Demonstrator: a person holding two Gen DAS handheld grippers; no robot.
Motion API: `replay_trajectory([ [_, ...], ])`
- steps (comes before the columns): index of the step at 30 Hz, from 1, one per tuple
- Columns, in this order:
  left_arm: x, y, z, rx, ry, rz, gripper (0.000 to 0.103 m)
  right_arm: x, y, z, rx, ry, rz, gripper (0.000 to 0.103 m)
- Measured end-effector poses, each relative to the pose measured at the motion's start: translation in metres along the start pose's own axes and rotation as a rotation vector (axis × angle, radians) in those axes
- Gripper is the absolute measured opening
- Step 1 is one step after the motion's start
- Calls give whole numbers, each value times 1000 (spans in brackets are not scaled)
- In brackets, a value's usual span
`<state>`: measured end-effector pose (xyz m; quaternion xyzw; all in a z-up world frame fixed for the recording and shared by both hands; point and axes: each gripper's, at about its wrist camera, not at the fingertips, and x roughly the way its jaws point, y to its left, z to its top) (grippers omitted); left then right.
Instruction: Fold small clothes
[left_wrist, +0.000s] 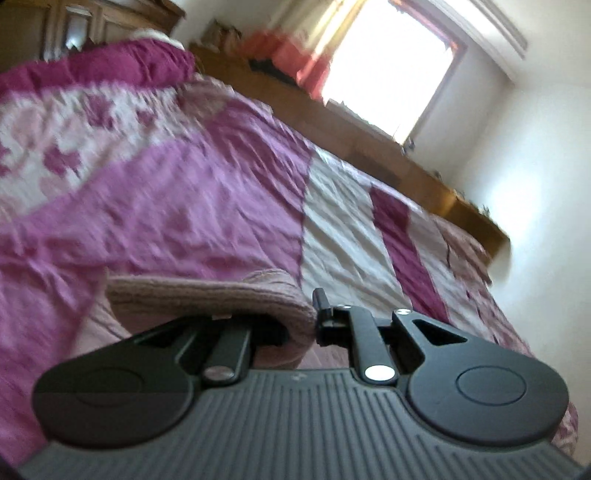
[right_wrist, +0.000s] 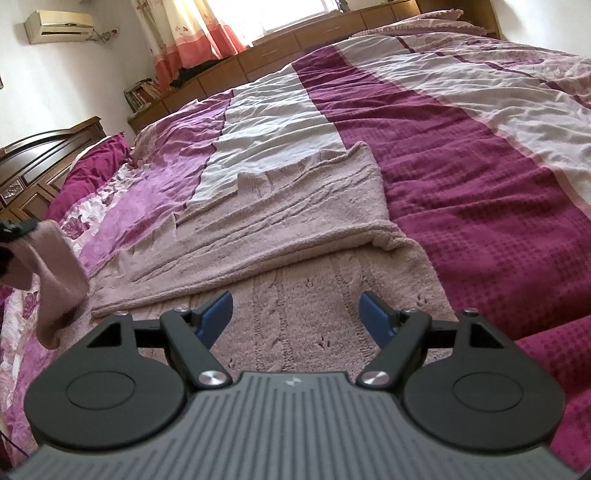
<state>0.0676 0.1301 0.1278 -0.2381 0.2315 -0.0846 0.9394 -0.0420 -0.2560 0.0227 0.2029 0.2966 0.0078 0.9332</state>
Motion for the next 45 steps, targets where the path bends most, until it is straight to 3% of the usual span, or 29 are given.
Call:
replay_trajectory([
  [8, 44, -19, -49, 103, 176, 17, 14, 0, -6, 0, 24, 5, 1, 81],
  [16, 59, -23, -81, 179, 272, 52, 17, 3, -6, -1, 28, 14, 3, 81],
  [18, 60, -23, -86, 186, 292, 55, 23, 4, -7, -1, 28, 18, 3, 81],
  [23, 54, -24, -89, 209, 291, 72, 35, 6, -6, -2, 27, 24, 3, 81],
  [31, 40, -24, -85, 258, 288, 134, 36, 8, -6, -2, 25, 33, 3, 81],
  [34, 31, -21, -83, 277, 277, 161, 44, 8, -6, -2, 22, 36, 3, 81],
  [45, -3, 12, -74, 235, 241, 249, 45, 14, 24, 6, -51, 66, 58, 81],
])
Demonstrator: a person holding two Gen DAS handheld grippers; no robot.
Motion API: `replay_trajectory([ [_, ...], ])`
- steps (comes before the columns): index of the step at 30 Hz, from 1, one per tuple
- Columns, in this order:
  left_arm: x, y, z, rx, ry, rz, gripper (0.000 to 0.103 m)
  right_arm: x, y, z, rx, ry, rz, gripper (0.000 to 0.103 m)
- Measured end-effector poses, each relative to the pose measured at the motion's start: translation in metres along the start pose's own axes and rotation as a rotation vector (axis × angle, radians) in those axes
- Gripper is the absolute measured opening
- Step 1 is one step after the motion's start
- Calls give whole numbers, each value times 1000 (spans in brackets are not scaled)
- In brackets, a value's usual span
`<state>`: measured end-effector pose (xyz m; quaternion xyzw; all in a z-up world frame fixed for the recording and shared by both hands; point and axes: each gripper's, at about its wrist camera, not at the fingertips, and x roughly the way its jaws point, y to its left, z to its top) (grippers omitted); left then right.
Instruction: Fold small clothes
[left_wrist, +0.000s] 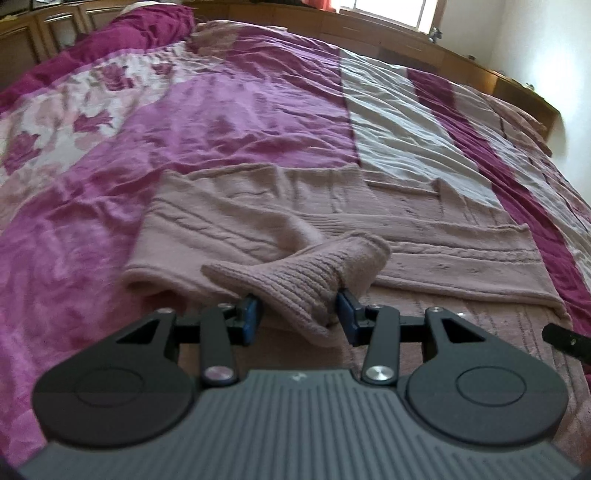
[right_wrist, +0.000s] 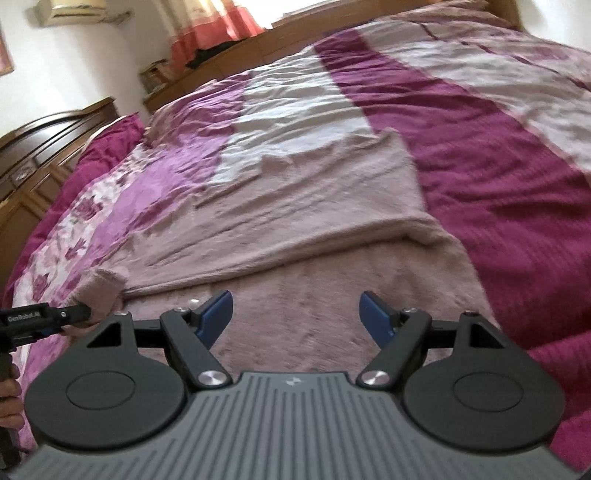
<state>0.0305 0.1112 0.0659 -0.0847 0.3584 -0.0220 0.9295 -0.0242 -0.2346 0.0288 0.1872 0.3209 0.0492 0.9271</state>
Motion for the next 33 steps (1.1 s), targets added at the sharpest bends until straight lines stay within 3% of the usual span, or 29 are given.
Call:
replay_trajectory([
  [13, -6, 9, -13, -19, 56, -104, 50, 34, 87, 18, -34, 154, 263, 81],
  [16, -10, 8, -17, -17, 61, -128, 56, 39, 105, 17, -56, 179, 293, 81],
  [26, -14, 14, -28, 9, 81, -118, 56, 84, 147, 20, -15, 304, 375, 81],
  [33, -12, 32, -27, -56, 48, -121, 56, 128, 163, 18, 26, 424, 359, 78],
])
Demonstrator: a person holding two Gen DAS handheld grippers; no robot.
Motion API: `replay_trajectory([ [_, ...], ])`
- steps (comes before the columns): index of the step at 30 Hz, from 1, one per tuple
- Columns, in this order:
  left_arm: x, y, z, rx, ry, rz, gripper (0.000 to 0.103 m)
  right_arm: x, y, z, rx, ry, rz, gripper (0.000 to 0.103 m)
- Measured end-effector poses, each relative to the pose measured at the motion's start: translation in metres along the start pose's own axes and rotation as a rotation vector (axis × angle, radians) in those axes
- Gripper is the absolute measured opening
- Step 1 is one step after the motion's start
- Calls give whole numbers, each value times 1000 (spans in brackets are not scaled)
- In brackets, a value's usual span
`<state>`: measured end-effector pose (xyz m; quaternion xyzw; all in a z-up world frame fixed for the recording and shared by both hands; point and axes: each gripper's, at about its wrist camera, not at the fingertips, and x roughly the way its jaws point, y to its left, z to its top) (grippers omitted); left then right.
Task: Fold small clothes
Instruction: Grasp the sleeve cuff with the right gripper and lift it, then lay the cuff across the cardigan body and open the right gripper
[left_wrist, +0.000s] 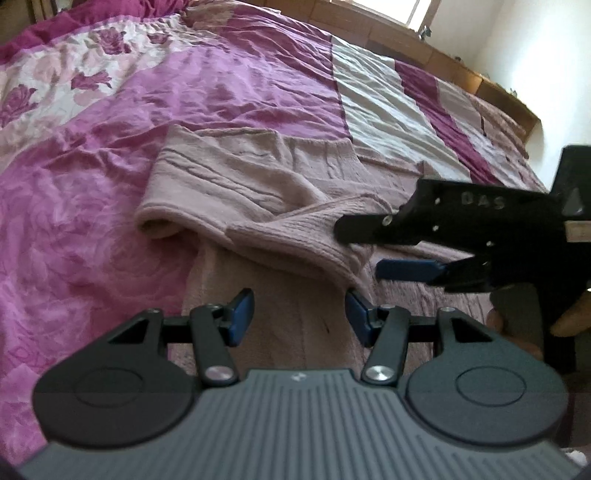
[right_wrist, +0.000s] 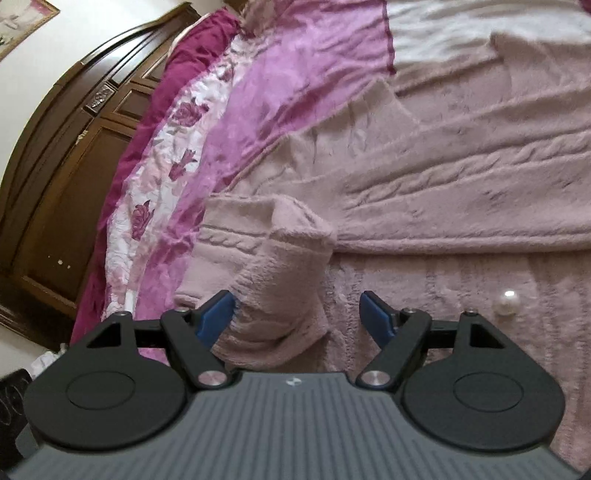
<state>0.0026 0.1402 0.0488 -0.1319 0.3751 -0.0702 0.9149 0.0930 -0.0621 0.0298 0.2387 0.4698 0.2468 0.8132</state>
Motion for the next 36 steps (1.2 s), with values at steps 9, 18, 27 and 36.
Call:
replay_trajectory([
  [9, 8, 5, 9, 34, -73, 14, 56, -11, 17, 27, -91, -51, 12, 10],
  [18, 30, 8, 16, 73, -114, 39, 56, -62, 45, 80, -176, -215, 46, 9],
  [27, 45, 14, 21, 21, -99, 70, 56, -114, 18, 114, -225, -334, -44, 9],
  [36, 49, 4, 17, 71, -77, 91, 56, -96, -69, 94, -142, -280, -167, 9],
])
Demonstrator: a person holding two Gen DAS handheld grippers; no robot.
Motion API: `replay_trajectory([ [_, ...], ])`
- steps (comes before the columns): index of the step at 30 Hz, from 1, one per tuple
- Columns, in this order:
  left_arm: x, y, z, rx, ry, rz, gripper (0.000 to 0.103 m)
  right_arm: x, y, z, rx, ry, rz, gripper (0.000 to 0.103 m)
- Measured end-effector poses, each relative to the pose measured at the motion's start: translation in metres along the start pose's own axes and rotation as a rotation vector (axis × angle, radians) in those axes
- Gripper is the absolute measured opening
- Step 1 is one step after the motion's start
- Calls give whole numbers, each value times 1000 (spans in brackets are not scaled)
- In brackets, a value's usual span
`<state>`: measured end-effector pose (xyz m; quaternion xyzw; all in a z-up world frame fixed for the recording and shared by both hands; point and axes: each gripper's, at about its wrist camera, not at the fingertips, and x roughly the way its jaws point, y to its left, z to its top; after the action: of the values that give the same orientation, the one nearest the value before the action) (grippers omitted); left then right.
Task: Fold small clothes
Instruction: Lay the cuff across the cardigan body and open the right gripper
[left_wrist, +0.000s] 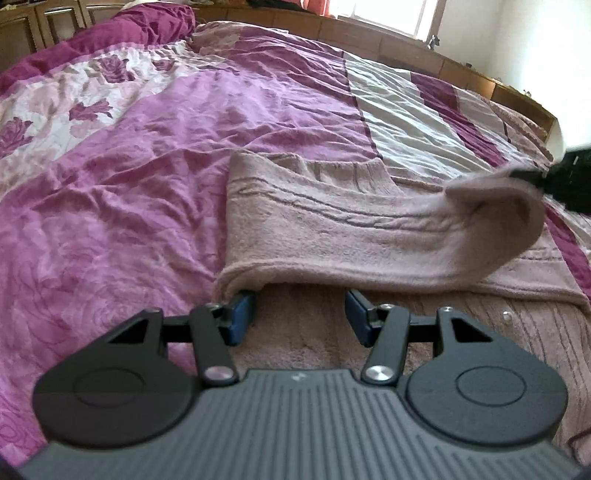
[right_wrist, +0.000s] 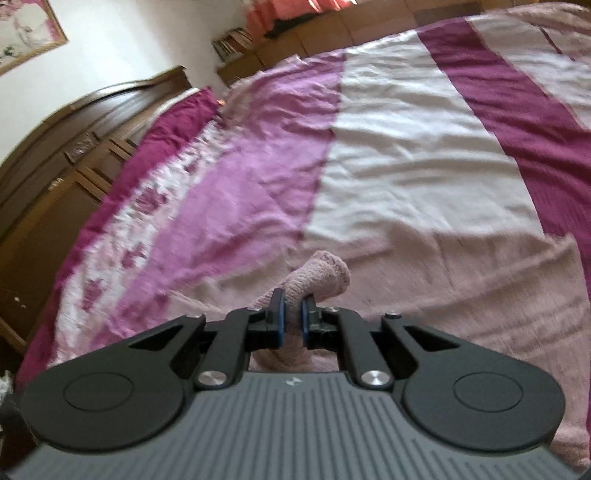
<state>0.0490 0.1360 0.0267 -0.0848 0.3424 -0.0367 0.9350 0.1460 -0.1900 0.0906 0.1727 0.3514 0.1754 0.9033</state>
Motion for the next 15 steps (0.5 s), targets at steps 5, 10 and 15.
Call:
replay_trajectory([
  [5, -1, -4, 0, 12, 8, 9, 56, 17, -26, -26, 40, 17, -72, 10],
  [10, -6, -6, 2, 13, 22, 5, 56, 8, -41, -34, 62, -4, -151, 27],
  [15, -16, -10, 5, 25, 26, -7, 56, -16, -33, -39, -10, -55, -181, 49],
])
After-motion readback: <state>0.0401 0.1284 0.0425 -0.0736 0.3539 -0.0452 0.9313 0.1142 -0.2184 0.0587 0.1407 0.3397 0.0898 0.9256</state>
